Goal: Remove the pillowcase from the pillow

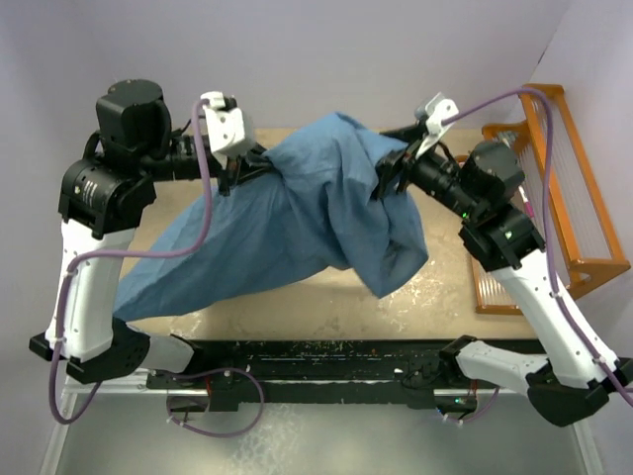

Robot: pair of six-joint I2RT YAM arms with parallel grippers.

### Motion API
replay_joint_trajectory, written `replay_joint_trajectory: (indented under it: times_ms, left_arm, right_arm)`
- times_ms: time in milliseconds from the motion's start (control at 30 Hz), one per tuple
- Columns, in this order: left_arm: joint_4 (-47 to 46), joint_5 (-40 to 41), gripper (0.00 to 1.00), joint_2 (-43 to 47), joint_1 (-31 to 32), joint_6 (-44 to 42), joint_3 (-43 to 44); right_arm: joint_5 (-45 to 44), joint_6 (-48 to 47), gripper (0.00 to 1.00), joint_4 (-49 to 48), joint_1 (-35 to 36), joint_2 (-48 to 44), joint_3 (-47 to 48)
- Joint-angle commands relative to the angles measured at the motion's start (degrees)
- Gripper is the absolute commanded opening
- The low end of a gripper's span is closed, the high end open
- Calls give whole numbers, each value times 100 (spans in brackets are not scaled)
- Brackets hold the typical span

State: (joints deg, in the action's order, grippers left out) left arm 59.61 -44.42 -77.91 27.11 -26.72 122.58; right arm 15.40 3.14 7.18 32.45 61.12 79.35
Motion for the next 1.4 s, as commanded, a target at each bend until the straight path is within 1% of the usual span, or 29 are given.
replay_joint_trajectory:
  times_ms: [0, 67, 133, 200, 267, 333, 433, 567, 633, 700, 767, 800, 867, 900, 1000, 1033, 1100, 1200, 1233, 1267, 1300, 1367]
  left_arm:
    - [-1527, -1053, 0, -265, 13, 749, 1027]
    - [-1511, -958, 0, -448, 10, 734, 1260]
    - [-1458, -859, 0, -469, 5, 581, 1254]
    - [-1457, -880, 0, -224, -23, 350, 712]
    - [-1621, -1008, 0, 125, -83, 173, -163]
    - [-1628, -1099, 0, 343, -101, 71, -562]
    - [-1258, -1287, 0, 323, -110, -124, -431]
    - [-461, -1276, 0, 80, -110, -575, 143]
    - [-415, -1056, 0, 122, -109, -765, 109]
    - [-711, -748, 0, 314, -110, -796, -228]
    - [-1207, -415, 0, 500, -110, -739, -656]
    - [-1418, -276, 0, 567, -110, -702, -886]
    - [-1662, -64, 0, 605, -110, -660, -1047]
    - [-1660, -28, 0, 584, -110, -637, -1048]
    - [-1538, -22, 0, 530, -110, -635, -985]
    - [-1533, -20, 0, 530, -110, -621, -986]
    - [-1515, -45, 0, 549, -108, -591, -981]
    - [-1395, -236, 0, 555, -110, -475, -879]
    - [-1299, -337, 0, 524, -110, -398, -769]
    - [-1191, -477, 0, 483, -110, -351, -660]
    - [-1084, -525, 0, 456, -110, -344, -561]
    - [-876, -449, 0, 470, -110, -525, -481]
  right_arm:
    - [668, 326, 85, -227, -118, 575, 1081]
    - [1241, 433, 85, -203, -133, 823, 1528]
    - [1767, 500, 85, 0, -141, 1000, 1832]
    - [2195, 386, 87, 293, -142, 1001, 1804]
    - [2551, 87, 90, 685, -142, 871, 1436]
    - [2819, -230, 94, 957, -142, 645, 807]
    - [3246, -637, 97, 903, -143, 368, 15]
    - [3569, -926, 100, 611, -136, 113, -532]
    - [3903, -970, 100, 526, -129, 78, -664]
    - [4104, -781, 100, 428, 16, 71, -839]
    - [3838, -590, 100, 50, 515, -13, -1113]
    - [3445, -467, 100, -197, 987, -78, -1309]
    - [2939, -121, 99, -803, 1428, -176, -1697]
    - [2652, 52, 99, -1114, 1526, -206, -1869]
    - [2244, 511, 98, -2075, 1633, -336, -2498]
    - [1981, 611, 98, -2317, 1686, -341, -2609]
    - [1453, 620, 96, -2521, 1816, -178, -2594]
    - [736, 303, 92, -2394, 2299, 398, -2234]
    - [348, 238, 90, -2388, 2491, 586, -1990]
    - [11, 210, 84, -2405, 2597, 763, -1857]
    - [-223, 239, 77, -2429, 2630, 876, -1750]
    - [-507, 404, 57, -2564, 2635, 893, -1669]
